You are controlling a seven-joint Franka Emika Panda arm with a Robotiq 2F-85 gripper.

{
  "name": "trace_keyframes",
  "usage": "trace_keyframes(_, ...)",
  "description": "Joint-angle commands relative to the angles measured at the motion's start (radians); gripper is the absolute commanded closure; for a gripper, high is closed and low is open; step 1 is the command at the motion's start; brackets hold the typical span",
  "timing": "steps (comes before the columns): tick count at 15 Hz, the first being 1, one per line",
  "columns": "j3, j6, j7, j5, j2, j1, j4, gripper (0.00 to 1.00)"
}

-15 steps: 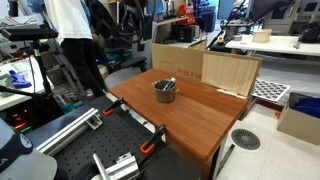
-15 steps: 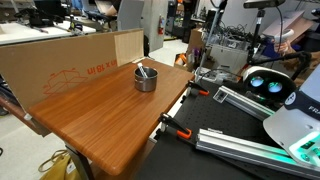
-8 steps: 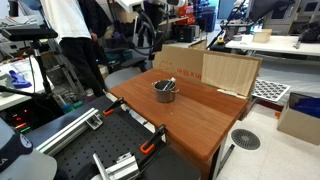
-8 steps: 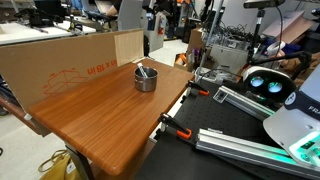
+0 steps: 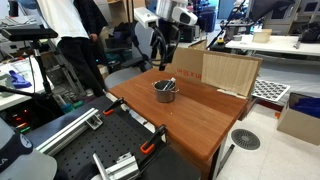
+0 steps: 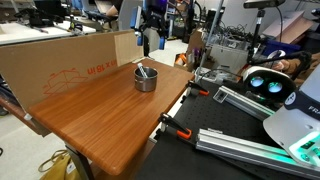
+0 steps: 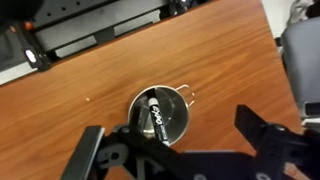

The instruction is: Take the black marker out of the silver pot

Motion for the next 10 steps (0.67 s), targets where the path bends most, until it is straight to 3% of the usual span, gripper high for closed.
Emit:
trace_keyframes(1,0.013,0.021,0.089,-0.051,0.073,-0.008,0.052,0.0)
trace_keyframes(10,0.013,0.062,0.225,-0.154,0.215,0.015,0.139,0.0)
